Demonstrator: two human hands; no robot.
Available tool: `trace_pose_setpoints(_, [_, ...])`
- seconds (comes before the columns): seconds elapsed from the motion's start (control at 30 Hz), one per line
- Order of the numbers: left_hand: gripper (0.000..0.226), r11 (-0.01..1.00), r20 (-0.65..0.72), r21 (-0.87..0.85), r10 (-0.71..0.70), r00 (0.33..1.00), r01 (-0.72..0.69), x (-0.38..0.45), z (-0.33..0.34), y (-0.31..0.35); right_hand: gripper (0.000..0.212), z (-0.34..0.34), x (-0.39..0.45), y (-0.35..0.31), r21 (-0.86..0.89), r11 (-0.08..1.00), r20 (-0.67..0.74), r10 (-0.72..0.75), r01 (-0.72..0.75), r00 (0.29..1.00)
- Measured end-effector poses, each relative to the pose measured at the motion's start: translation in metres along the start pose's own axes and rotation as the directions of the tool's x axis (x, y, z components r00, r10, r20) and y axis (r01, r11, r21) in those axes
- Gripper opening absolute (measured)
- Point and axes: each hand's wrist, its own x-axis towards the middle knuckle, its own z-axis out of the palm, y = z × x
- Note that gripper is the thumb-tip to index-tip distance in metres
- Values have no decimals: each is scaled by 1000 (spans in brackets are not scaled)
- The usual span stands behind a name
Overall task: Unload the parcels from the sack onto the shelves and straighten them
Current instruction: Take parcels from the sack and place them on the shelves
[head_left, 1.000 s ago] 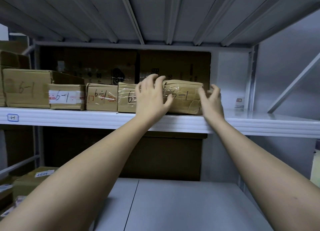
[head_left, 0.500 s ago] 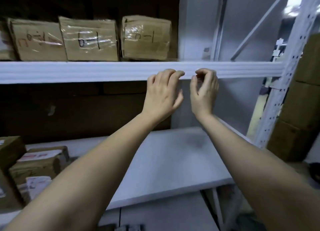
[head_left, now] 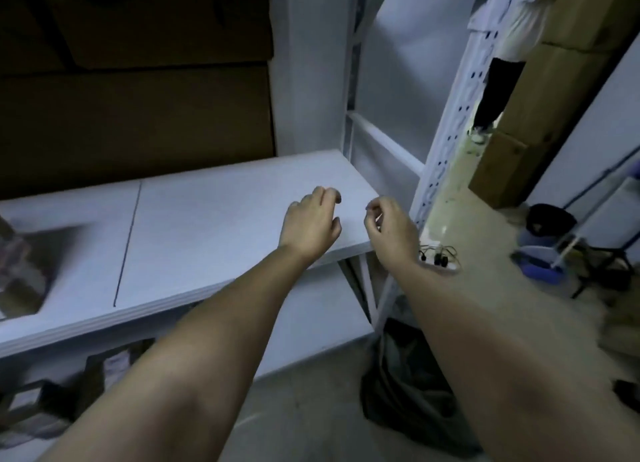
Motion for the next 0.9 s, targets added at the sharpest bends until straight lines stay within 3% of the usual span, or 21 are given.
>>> trace_pose_setpoints(0.1, [25,997,183,-30,-69,981,76,-7,40,31,7,-7,-22,56,-92,993,177,87,-71,980])
trace_pose_setpoints(0.17, [22,989,318,-11,-135,938,146,-11,68,56,11,-13,-34,96,-146,979,339,186,-144,922])
trace_pose_setpoints(0.27, [23,959,508,18,-254,823,284,-18,111,91,14,-17,-50,154,-135,947,645,308,-293,699])
trace_pose_setpoints(0.33, [27,925,617,-8,-294,730,379,-24,139,114,16,-21,-59,189,-165,916,766,352,-365,538])
trace_pose_setpoints(0.4, [29,905,686,-27,-293,666,426,-30,162,132,20,-25,-64,217,-227,892,799,400,-390,450])
trace_pose_setpoints(0.47, [30,892,729,-27,-291,620,450,-33,178,143,25,-26,-67,237,-252,868,794,438,-427,421])
trace_pose_setpoints(0.63, [34,869,830,-11,-267,489,494,-33,216,159,14,-29,-77,277,-285,832,790,485,-476,376])
trace_pose_setpoints(0.77, [46,867,899,-21,-201,388,497,-26,246,170,25,-31,-89,303,-400,803,774,554,-441,307])
trace_pose_setpoints(0.9, [49,868,929,-65,-127,346,492,-25,279,178,22,-26,-101,329,-511,785,775,597,-350,208])
